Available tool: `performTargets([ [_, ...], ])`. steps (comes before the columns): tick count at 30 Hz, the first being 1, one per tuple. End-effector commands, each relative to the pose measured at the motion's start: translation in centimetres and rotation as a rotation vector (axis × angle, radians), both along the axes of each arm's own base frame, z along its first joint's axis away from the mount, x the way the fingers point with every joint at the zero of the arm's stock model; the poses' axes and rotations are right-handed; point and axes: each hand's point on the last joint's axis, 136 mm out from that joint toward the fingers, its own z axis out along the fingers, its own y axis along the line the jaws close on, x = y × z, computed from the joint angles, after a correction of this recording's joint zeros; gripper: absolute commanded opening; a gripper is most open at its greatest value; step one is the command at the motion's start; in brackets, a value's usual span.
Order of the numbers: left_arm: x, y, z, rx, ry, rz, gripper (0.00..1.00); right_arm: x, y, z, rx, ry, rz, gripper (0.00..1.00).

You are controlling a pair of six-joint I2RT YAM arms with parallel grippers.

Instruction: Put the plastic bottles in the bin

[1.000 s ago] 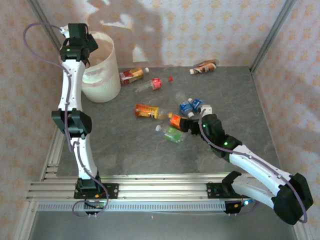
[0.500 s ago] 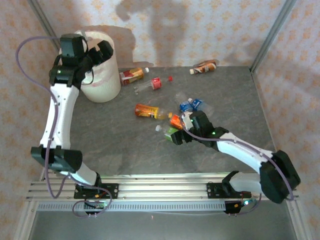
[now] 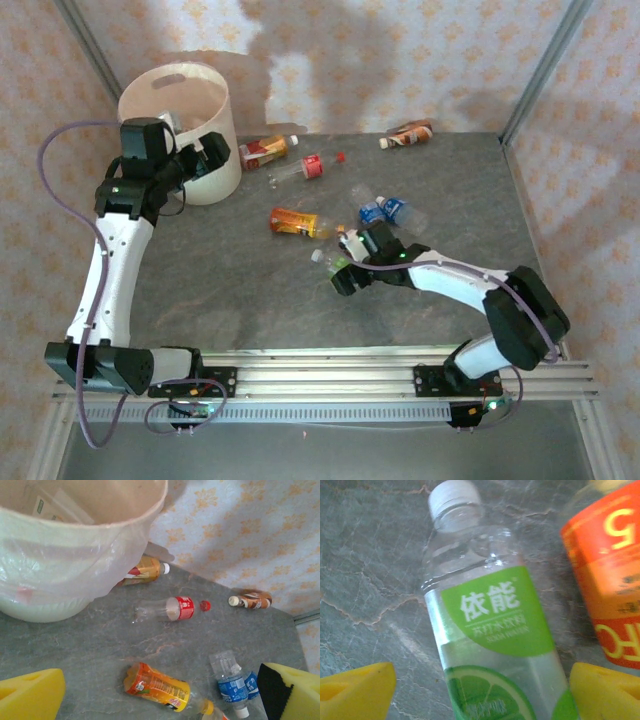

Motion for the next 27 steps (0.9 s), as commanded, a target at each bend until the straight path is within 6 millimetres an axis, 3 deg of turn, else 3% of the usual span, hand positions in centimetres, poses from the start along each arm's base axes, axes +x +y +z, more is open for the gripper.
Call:
performTargets([
  [1,-0.7,0.5,-0.2,0.027,-0.007,0.009,1.0,-0.9,0.6,-1.0,-0.087,-0.011,0.022,0.9],
  [9,-0.6,0.3,-1.9,0.014,0.036,0.007,1.0,1.4,-0.3,-2.7,-0.172,-0.142,-0.19,0.87],
  [13,-0.8,-0.5,-2.1,-0.037,0.043,-0.021,1.0,1.0,-0.2,-2.9,-0.148,-0.154,-0.211,0.72],
  [16,-1.1,-1.9,-1.8,-0.11,0.03,-0.053,1.0,0.2,0.0,-2.0,-0.129,-0.158,-0.19,0.57],
  [19,-1.8,-4.0,-1.9,-0.168,0.033,-0.082,1.0,0.0,0.1,0.8,-0.066,-0.191,-0.199,0.47],
  [22,-2.9,-6.2,-2.9,-0.214,0.065,-0.102,1.0,0.2,0.4,5.7,0.057,-0.279,-0.209,0.44],
  [25,-4.7,-8.9,-5.3,-0.263,0.139,-0.156,1.0,0.1,1.0,11.1,0.219,-0.378,-0.193,0.42],
  [27,-6.1,-11.3,-6.7,-0.327,0.176,-0.219,1.0,-0.2,1.6,13.7,0.319,-0.42,-0.171,0.41],
])
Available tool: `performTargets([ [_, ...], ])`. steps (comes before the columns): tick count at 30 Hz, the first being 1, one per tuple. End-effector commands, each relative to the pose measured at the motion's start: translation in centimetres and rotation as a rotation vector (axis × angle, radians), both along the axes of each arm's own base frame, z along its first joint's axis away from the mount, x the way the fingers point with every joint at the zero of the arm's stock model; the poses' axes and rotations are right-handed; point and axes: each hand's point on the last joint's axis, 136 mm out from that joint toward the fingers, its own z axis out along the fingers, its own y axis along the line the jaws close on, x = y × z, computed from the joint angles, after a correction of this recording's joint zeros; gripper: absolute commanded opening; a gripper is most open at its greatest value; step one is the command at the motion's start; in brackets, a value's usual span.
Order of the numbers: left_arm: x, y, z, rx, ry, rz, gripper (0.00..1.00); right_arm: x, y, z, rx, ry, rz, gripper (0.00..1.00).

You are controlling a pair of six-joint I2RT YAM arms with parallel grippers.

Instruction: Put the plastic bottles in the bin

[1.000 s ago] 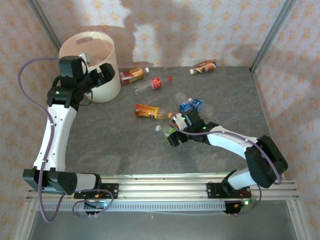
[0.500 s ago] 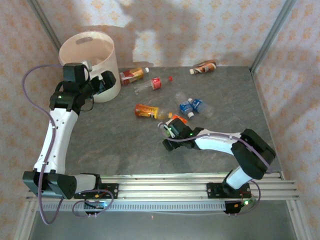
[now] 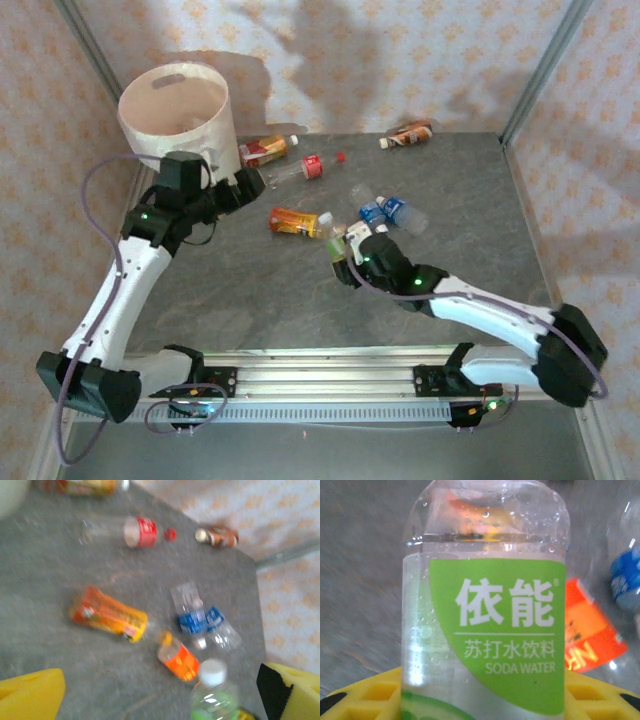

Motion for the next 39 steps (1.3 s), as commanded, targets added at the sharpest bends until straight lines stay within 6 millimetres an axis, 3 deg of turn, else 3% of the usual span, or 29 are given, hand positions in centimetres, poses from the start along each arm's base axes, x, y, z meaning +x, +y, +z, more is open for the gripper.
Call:
performTargets([
  [1,-1.8,-3.6,-1.0,-0.156,0.035,-0.073,1.0,-0.2,1.1,4.4,0.142,-0.099,0.045,0.41],
  [4,-2.8,-7.7,0.5,-0.335,-0.057,-0.212,1.0,-0.6,2.6,6.0,0.197,-0.103,0.108,0.41],
  [6,-3.6,-9.1,1.8,-0.377,-0.124,-0.265,1.0,-0.6,3.6,6.7,0.22,-0.094,0.138,0.41],
  [9,-4.7,-10.2,2.0,-0.313,-0.153,-0.319,1.0,-0.4,4.9,7.4,0.238,-0.085,0.178,0.42],
  [13,-4.5,-9.6,-0.4,-0.151,-0.094,-0.251,1.0,-0.7,6.3,9.0,0.279,-0.101,0.243,0.42],
  [14,-4.3,-9.4,-1.1,-0.133,-0.078,-0.23,1.0,-0.5,6.8,8.6,0.278,-0.093,0.253,0.42],
  [19,-3.9,-11.4,-2.5,-0.172,-0.046,-0.292,1.0,-0.3,7.9,9.3,0.294,-0.107,0.288,0.43],
  [22,-3.9,-12.9,-2.3,-0.181,-0.058,-0.352,0.99,-0.1,8.7,9.6,0.303,-0.107,0.309,0.44],
  [31,-3.0,-11.8,-2.8,-0.09,-0.082,-0.258,0.68,-0.4,9.5,10.1,0.299,-0.116,0.367,0.47],
  [35,-2.7,-11.9,-2.1,-0.088,-0.095,-0.26,0.58,-0.6,8.9,10.2,0.284,-0.116,0.351,0.64],
  [37,-2.2,-11.1,-2.2,-0.058,-0.089,-0.208,0.52,-0.8,8.6,10.1,0.271,-0.108,0.356,0.77],
  [39,-1.7,-10.1,-2.1,-0.022,-0.09,-0.152,0.51,-1.3,8.3,10.1,0.263,-0.104,0.366,0.82],
])
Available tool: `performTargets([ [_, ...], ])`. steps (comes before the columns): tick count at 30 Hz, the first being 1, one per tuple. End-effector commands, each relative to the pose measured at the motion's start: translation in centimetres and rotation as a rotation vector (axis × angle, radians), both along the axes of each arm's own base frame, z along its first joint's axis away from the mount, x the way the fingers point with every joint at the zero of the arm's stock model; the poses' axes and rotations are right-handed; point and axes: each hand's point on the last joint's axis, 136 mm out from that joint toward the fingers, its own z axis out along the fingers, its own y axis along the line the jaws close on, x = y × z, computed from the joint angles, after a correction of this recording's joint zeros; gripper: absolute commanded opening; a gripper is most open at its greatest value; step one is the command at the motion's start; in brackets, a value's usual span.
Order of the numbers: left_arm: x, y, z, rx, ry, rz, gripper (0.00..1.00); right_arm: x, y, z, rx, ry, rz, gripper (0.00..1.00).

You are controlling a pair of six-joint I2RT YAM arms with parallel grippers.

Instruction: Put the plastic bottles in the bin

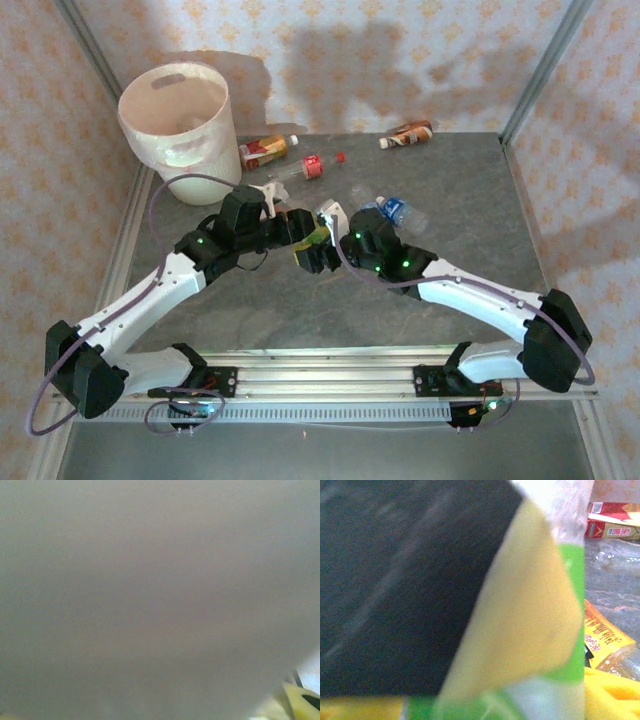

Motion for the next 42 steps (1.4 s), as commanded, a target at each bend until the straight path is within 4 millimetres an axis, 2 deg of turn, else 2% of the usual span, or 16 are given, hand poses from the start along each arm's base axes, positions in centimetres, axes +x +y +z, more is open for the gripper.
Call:
performTargets([
  [1,1.3,2.0,1.9,0.053,-0.058,0.118,0.51,-0.9,-0.3,3.1,0.04,-0.056,0.031,0.84],
  [2,1.5,2.4,2.0,0.065,-0.063,0.137,0.51,-1.0,-0.6,3.3,0.044,-0.061,0.02,0.86],
  [5,1.9,3.7,2.6,0.097,-0.081,0.189,0.51,-1.0,-1.9,3.8,0.052,-0.089,-0.025,1.0],
  [12,4.5,8.8,5.9,0.233,-0.151,0.385,0.52,0.8,-5.8,3.8,0.032,-0.142,-0.249,1.0],
  [14,5.6,9.7,7.0,0.25,-0.182,0.422,0.52,1.0,-6.3,3.6,0.013,-0.144,-0.272,0.99],
  [26,12.5,18.7,15.0,0.333,-0.306,0.722,0.52,1.5,-8.8,3.4,-0.005,-0.138,-0.393,0.99],
  [30,14.4,21.6,16.7,0.359,-0.34,0.812,0.52,1.4,-9.3,3.2,-0.014,-0.133,-0.412,0.99],
  [33,15.4,23.9,18.3,0.449,-0.394,0.887,0.53,1.4,-9.6,3.5,-0.009,-0.133,-0.424,0.99],
  [37,16.8,28.1,19.3,0.552,-0.403,1.028,0.53,1.2,-9.8,4.0,0.002,-0.142,-0.426,0.99],
  [42,19.4,31.8,18.3,0.592,-0.359,1.073,0.53,1.1,-10.1,3.9,-0.004,-0.136,-0.428,0.99],
])
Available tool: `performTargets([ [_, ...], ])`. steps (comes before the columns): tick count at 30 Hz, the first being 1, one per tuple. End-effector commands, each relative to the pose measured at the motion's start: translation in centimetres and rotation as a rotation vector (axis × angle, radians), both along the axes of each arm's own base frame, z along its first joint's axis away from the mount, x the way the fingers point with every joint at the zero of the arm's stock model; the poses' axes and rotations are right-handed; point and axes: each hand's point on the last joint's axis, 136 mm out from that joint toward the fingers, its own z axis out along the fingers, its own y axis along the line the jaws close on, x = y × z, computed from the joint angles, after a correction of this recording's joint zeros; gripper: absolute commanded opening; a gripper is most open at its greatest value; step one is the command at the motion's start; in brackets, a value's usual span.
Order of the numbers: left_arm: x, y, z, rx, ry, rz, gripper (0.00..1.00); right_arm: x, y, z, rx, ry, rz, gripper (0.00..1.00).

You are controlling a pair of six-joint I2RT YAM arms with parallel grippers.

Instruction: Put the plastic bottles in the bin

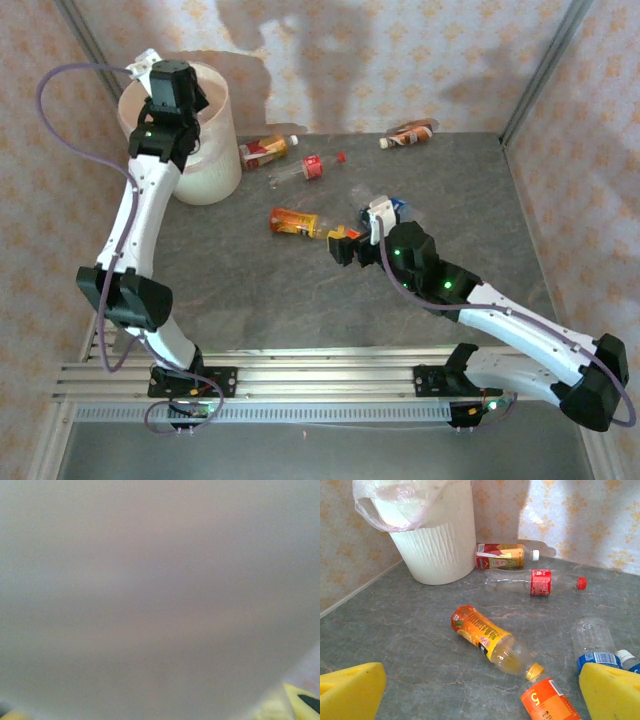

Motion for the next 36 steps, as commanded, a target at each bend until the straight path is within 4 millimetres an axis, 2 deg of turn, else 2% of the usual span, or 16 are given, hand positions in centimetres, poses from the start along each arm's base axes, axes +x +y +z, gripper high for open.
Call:
performTargets([
  [1,0.7,3.0,0.7,0.053,0.02,0.079,0.53,-0.2,-0.7,-0.1,0.002,0.01,-0.026,0.99],
  [4,2.1,4.0,-1.3,0.074,0.106,0.086,0.53,-0.3,-0.9,-0.1,0.0,0.013,-0.031,0.99],
  [7,3.3,3.9,-3.0,0.064,0.174,0.032,0.55,-0.2,-1.0,-0.3,-0.006,0.014,-0.036,0.99],
  [12,4.5,2.8,-6.2,0.044,0.254,-0.047,0.57,0.0,-0.7,-0.4,-0.011,0.01,-0.037,0.99],
  [16,5.4,0.8,-7.6,0.018,0.289,-0.18,0.63,0.2,-0.3,-0.8,-0.025,0.022,-0.027,0.99],
  [24,5.2,-2.5,-6.8,0.005,0.285,-0.385,0.86,0.5,-0.3,-1.6,-0.034,0.04,-0.041,0.99],
  [29,4.4,-3.0,-5.8,-0.011,0.273,-0.411,0.9,0.7,-0.6,-1.7,-0.022,0.042,-0.069,0.99],
  [35,4.2,-5.5,-5.1,-0.111,0.227,-0.518,0.98,1.3,-1.7,-2.3,-0.015,0.051,-0.148,0.99],
  [36,3.9,-6.0,-4.3,-0.121,0.204,-0.54,0.98,1.4,-1.9,-2.4,-0.014,0.053,-0.16,0.99],
])
